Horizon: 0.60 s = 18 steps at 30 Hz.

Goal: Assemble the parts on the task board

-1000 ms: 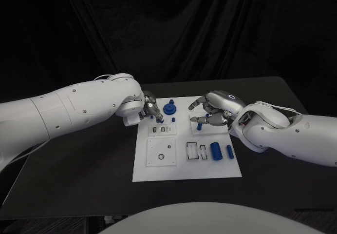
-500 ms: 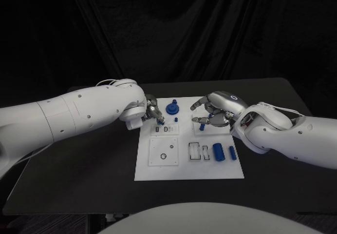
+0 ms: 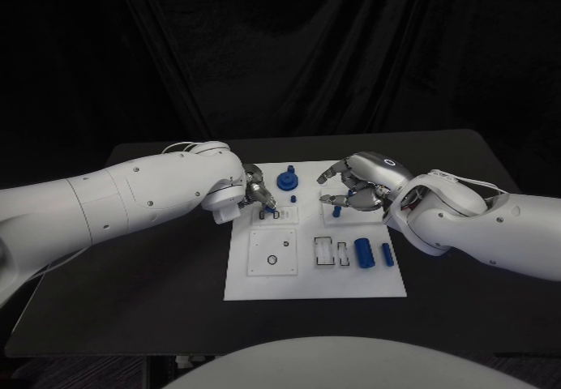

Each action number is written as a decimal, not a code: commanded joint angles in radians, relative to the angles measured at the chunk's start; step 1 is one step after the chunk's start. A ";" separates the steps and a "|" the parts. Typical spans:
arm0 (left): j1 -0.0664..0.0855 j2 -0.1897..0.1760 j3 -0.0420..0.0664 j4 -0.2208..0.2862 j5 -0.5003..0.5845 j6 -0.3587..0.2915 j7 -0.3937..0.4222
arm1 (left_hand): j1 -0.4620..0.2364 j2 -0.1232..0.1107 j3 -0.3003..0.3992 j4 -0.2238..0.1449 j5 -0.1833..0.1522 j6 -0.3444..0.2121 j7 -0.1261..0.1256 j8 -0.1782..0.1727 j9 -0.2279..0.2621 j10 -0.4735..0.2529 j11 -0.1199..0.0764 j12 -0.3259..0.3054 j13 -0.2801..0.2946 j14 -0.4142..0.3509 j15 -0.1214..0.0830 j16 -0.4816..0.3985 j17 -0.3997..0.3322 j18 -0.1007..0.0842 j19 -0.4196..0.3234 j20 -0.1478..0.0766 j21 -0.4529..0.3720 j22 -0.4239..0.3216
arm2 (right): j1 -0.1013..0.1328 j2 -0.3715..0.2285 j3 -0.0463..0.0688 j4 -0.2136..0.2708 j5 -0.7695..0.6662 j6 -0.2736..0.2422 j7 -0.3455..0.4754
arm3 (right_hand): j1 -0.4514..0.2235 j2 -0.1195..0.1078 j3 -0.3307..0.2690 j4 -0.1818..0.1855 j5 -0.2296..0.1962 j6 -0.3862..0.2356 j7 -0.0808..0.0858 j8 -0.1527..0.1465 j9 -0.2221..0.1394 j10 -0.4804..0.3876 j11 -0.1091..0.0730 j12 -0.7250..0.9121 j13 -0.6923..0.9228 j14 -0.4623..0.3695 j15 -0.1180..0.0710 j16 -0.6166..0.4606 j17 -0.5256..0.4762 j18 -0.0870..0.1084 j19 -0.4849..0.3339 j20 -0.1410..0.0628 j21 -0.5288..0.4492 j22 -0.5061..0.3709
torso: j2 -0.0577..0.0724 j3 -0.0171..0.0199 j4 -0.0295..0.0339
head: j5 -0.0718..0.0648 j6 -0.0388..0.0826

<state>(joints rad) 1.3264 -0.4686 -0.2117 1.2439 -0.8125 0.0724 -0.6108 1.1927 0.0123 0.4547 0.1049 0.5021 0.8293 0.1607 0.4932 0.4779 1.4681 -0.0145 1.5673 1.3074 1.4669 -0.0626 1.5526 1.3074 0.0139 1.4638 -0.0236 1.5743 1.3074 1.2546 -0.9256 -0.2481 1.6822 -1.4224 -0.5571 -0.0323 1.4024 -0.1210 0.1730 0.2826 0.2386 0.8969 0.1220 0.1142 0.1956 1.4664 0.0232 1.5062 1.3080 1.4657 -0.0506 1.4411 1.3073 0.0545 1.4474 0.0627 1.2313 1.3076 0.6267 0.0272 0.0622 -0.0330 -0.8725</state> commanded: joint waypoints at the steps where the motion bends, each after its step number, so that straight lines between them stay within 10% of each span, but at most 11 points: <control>1: -0.004 -0.001 0.001 0.009 -0.006 -0.009 0.001 | -0.007 0.001 0.004 0.004 -0.003 0.111 -0.105 -0.002 0.000 0.103 -0.007 0.004 0.263 0.087 -0.008 -0.006 0.195 -0.014 0.107 -0.007 -0.003 0.263 | -0.001 0.000 0.001 0.000 0.006 0.007 -0.015 | 0.009 0.003 0.005 -0.001 0.006 0.007 -0.003 0.002 -0.002 0.031 0.007 -0.003 0.174 0.060 0.010 -0.001 0.086 0.018 0.000 0.004 -0.004 0.166 | 0.001 -0.0001 -0.0006 | 0.003 0.000; 18: -0.018 -0.004 0.001 0.028 -0.006 -0.025 0.000 | -0.025 0.003 0.005 0.010 -0.006 0.117 -0.107 -0.006 0.003 0.103 -0.009 0.004 0.263 0.085 -0.010 -0.011 0.184 -0.014 0.107 -0.014 -0.003 0.263 | -0.002 0.003 0.001 0.000 0.007 0.020 -0.024 | 0.012 0.009 0.009 0.000 0.007 0.012 -0.002 0.003 -0.003 0.024 0.010 -0.010 0.165 0.059 0.012 -0.007 0.078 0.020 -0.004 0.005 -0.016 0.162 | 0.000 -0.0001 0.0000 | 0.006 0.000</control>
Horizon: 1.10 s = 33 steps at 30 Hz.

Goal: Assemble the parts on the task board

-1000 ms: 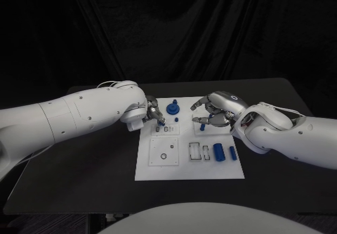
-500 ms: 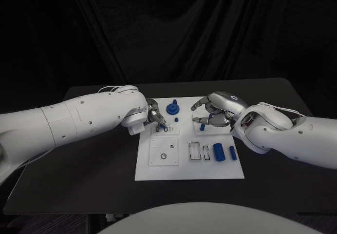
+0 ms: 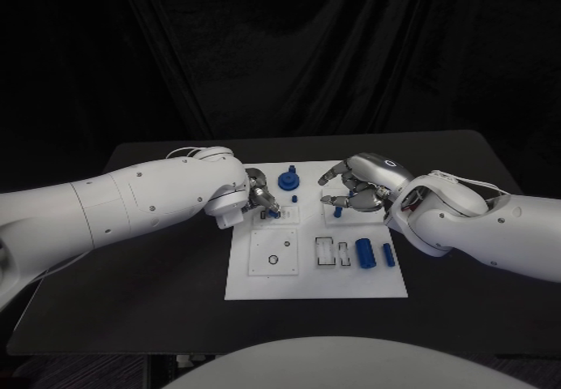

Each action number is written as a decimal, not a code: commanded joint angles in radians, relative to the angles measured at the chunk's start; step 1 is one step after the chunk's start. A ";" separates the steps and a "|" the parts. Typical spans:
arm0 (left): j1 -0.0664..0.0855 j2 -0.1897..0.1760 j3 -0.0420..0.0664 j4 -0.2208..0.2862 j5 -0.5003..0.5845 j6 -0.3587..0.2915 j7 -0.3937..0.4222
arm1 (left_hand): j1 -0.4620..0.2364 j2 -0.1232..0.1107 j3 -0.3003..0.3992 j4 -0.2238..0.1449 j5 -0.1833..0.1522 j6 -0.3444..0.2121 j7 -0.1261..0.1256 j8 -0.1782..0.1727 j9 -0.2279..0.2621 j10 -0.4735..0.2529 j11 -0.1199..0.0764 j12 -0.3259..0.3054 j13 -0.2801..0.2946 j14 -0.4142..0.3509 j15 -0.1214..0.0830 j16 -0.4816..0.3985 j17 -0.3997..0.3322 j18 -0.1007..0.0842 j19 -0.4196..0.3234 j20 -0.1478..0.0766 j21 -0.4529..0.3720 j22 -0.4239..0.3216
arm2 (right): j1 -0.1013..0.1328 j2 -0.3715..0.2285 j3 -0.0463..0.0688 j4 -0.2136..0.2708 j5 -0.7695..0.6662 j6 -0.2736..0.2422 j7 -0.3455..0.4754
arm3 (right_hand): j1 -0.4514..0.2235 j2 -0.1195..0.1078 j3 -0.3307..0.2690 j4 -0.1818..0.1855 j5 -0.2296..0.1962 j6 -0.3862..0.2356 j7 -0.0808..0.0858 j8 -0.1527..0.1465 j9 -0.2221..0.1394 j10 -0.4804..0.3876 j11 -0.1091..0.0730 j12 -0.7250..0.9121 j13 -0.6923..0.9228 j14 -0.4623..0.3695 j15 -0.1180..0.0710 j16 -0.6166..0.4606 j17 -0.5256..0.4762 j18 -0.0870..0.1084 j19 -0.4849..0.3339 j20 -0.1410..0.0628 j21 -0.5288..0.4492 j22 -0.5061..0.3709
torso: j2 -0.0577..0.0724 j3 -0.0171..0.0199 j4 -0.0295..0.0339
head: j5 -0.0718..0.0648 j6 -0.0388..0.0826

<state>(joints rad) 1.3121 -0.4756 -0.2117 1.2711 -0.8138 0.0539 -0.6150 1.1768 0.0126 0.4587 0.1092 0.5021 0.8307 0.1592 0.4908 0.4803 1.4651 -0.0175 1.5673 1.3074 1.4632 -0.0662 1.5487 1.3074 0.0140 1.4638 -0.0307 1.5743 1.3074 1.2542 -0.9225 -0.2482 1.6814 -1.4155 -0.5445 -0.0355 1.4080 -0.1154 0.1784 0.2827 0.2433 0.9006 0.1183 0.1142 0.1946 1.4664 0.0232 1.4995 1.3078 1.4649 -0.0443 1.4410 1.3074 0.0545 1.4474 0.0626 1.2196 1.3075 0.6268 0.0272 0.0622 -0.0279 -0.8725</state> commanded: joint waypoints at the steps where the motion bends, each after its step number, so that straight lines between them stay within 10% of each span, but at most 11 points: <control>1: -0.004 0.004 0.001 0.000 -0.004 -0.007 0.004 | -0.009 0.002 0.001 0.006 -0.006 0.116 -0.106 -0.004 0.001 0.106 -0.006 0.004 0.263 0.088 -0.007 -0.007 0.184 -0.014 0.107 -0.007 -0.003 0.263 | -0.002 0.000 0.001 0.001 0.000 0.007 -0.021 | 0.006 0.004 0.003 0.000 0.002 0.008 0.002 0.003 -0.002 0.024 0.010 -0.003 0.165 0.059 0.006 -0.007 0.078 0.020 -0.004 0.005 -0.004 0.163 | 0.000 -0.0001 0.0000 | 0.001 0.000; 33: -0.022 0.001 0.001 -0.006 -0.004 -0.012 0.016 | -0.028 0.006 0.001 0.013 -0.031 0.118 -0.108 -0.013 0.006 0.102 -0.007 -0.002 0.258 0.082 -0.008 -0.019 0.155 -0.014 0.107 -0.017 -0.003 0.263 | -0.002 -0.002 0.001 0.003 0.014 0.038 -0.039 | 0.012 0.011 0.010 -0.001 0.007 0.011 0.004 0.001 -0.004 0.020 0.012 -0.007 0.161 0.058 0.008 -0.010 0.074 0.021 -0.005 0.007 -0.010 0.161 | 0.000 -0.0001 0.0000 | -0.002 0.000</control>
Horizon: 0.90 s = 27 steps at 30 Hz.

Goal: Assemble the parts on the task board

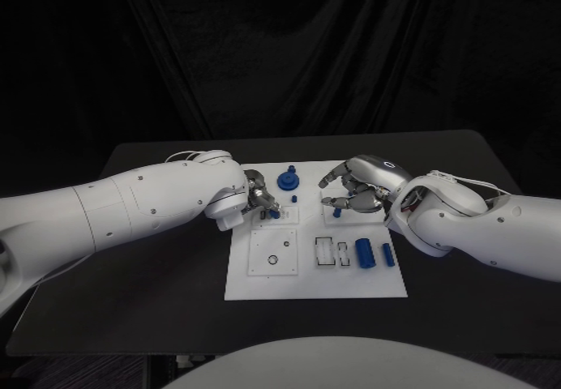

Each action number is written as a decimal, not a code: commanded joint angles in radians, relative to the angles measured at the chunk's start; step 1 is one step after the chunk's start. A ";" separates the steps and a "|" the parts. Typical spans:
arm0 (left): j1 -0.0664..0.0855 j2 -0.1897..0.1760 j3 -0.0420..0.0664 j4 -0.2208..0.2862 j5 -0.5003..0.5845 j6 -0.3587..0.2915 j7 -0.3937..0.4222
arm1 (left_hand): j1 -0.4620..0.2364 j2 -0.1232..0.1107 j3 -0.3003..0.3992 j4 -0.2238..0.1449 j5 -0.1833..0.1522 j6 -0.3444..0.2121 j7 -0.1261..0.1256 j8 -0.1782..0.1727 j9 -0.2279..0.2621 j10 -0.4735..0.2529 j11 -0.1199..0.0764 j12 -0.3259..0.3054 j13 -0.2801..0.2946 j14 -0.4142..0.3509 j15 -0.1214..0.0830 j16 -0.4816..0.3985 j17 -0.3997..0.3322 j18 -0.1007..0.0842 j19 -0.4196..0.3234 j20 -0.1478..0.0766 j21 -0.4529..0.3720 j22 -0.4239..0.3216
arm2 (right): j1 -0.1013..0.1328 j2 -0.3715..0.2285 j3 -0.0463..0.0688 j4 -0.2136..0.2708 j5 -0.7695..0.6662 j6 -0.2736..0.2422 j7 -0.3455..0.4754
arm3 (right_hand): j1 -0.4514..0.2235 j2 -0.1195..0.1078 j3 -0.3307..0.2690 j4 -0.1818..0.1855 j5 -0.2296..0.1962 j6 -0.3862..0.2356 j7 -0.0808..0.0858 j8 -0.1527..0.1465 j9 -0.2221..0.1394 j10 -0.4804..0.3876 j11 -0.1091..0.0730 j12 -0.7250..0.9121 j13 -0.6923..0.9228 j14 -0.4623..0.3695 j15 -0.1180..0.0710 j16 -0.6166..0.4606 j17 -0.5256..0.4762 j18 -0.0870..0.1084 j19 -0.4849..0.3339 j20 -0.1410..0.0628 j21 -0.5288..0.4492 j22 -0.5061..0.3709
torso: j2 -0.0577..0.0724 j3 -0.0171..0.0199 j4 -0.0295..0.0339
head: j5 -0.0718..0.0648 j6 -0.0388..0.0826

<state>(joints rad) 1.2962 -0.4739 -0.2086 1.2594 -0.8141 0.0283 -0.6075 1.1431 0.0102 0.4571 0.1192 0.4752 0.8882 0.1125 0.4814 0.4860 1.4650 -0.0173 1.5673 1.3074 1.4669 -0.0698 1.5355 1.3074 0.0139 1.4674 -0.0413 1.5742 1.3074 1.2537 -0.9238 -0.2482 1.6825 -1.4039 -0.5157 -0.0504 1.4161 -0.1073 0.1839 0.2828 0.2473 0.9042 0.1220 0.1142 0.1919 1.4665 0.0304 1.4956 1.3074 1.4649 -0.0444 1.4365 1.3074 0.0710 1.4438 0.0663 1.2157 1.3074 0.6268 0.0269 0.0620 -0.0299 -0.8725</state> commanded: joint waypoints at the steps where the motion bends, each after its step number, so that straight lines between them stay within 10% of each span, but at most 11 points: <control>1: -0.007 -0.003 -0.002 0.009 -0.004 0.010 0.011 | 0.006 0.008 0.002 0.002 -0.006 0.061 -0.061 -0.004 0.000 0.101 -0.007 -0.003 0.257 0.077 -0.004 -0.007 0.153 -0.014 0.103 -0.007 -0.003 0.263 | -0.002 -0.001 0.001 0.001 0.003 0.010 -0.025 | 0.004 0.003 0.004 -0.001 0.003 0.007 0.000 0.001 -0.001 0.020 0.005 -0.003 0.161 0.058 0.008 -0.006 0.074 0.005 -0.002 0.003 -0.006 0.161 | 0.000 0.0003 0.0001 | 0.000 0.000; 27: -0.031 -0.094 -0.002 0.141 -0.193 -0.304 0.110 | -0.006 -0.019 0.001 -0.023 0.015 0.077 -0.070 0.008 0.037 0.104 -0.015 0.000 0.260 0.082 -0.011 -0.004 0.165 -0.014 0.103 -0.030 -0.003 0.263 | -0.005 -0.012 0.001 0.001 0.003 0.016 -0.031 | 0.006 0.004 0.005 -0.002 0.005 0.008 0.001 0.001 -0.002 0.019 0.006 -0.005 0.159 0.057 0.008 -0.008 0.071 0.005 -0.002 0.004 -0.009 0.160 | -0.001 0.0000 0.0003 | -0.005 0.000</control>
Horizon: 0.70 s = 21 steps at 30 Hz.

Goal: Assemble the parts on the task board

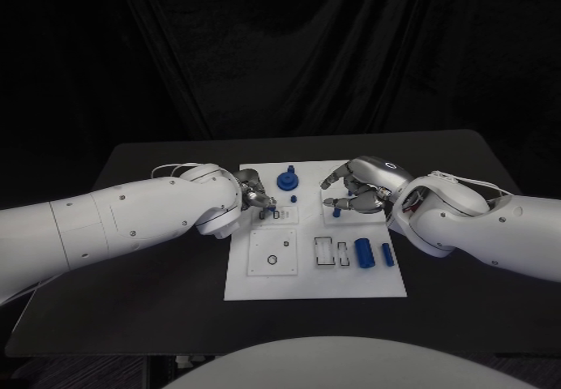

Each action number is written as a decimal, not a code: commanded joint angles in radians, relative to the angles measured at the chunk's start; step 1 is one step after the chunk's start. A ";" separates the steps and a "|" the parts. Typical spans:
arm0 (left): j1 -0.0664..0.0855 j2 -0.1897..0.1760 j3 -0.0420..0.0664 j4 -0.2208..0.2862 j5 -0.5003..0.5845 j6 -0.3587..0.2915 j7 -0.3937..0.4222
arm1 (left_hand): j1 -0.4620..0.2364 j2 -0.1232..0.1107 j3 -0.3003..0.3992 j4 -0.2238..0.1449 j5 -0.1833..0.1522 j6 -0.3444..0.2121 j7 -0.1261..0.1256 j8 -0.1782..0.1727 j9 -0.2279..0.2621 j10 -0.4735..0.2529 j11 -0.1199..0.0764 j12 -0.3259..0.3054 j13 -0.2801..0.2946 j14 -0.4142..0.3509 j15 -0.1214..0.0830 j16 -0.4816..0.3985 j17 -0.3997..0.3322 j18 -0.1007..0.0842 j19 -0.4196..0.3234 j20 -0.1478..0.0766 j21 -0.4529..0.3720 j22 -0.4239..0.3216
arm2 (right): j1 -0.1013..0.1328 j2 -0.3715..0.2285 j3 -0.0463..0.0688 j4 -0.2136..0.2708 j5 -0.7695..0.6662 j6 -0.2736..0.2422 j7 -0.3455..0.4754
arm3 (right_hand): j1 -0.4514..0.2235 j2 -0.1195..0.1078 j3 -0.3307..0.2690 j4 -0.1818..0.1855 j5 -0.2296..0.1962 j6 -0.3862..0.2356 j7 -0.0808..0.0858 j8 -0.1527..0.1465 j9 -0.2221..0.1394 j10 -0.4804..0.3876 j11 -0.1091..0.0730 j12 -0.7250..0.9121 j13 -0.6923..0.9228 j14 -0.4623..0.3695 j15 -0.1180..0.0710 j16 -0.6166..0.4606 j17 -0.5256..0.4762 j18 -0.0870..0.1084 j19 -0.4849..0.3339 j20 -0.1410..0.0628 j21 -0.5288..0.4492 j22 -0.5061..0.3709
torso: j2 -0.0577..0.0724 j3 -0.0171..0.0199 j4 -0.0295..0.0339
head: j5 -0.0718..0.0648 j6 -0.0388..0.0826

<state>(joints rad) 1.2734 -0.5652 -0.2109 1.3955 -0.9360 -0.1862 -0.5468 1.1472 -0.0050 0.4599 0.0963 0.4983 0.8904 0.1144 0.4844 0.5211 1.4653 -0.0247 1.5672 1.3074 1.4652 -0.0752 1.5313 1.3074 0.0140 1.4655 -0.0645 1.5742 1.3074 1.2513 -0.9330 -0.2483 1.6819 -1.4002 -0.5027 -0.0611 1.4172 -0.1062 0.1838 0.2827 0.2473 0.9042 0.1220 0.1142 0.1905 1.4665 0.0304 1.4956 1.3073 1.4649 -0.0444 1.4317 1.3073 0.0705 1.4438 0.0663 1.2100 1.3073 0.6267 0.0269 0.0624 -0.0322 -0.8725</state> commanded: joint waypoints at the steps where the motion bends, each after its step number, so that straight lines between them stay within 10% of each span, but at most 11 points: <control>1: -0.011 -0.004 0.000 0.005 -0.076 -0.098 0.053 | -0.012 -0.003 -0.003 0.002 -0.010 0.074 -0.072 0.005 0.004 0.104 -0.008 0.001 0.261 0.083 -0.006 0.000 0.165 -0.014 0.105 -0.008 -0.003 0.263 | -0.003 -0.003 0.001 0.002 -0.001 0.003 -0.021 | 0.004 0.002 0.005 -0.002 0.005 0.008 0.001 0.001 -0.001 0.019 0.006 -0.005 0.159 0.057 0.008 -0.003 0.071 0.006 -0.002 0.004 -0.003 0.160 | 0.000 0.0002 -0.0003 | -0.003 0.000; 21: -0.038 -0.004 0.000 0.005 -0.094 -0.069 0.042 | -0.034 0.004 -0.014 0.029 -0.023 0.071 -0.074 0.007 0.021 0.104 -0.010 0.000 0.260 0.084 -0.009 0.000 0.166 -0.014 0.105 -0.015 -0.003 0.263 | -0.003 -0.004 0.001 0.003 -0.001 0.012 -0.027 | 0.005 0.002 0.005 -0.001 0.006 0.008 0.001 0.000 -0.002 0.016 0.007 -0.007 0.156 0.057 0.009 -0.006 0.067 0.007 -0.005 0.004 -0.011 0.158 | 0.000 0.0001 -0.0002 | -0.008 0.000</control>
<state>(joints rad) 1.2371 -0.5722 -0.2115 1.3978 -1.0179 -0.2658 -0.5167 1.1202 -0.0045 0.4453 0.1194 0.4821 0.9101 0.0978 0.4891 0.5416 1.4689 -0.0281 1.5672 1.3074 1.4669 -0.0769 1.5313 1.3074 0.0139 1.4656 -0.0717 1.5742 1.3074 1.2506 -0.9354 -0.2483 1.6831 -1.3998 -0.4953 -0.0672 1.4172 -0.1062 0.1838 0.2827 0.2472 0.9042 0.1220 0.1142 0.1896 1.4666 0.0304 1.4916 1.3079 1.4649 -0.0444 1.4318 1.3073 0.0703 1.4438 0.0663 1.2043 1.3073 0.6266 0.0270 0.0622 -0.0406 -0.8725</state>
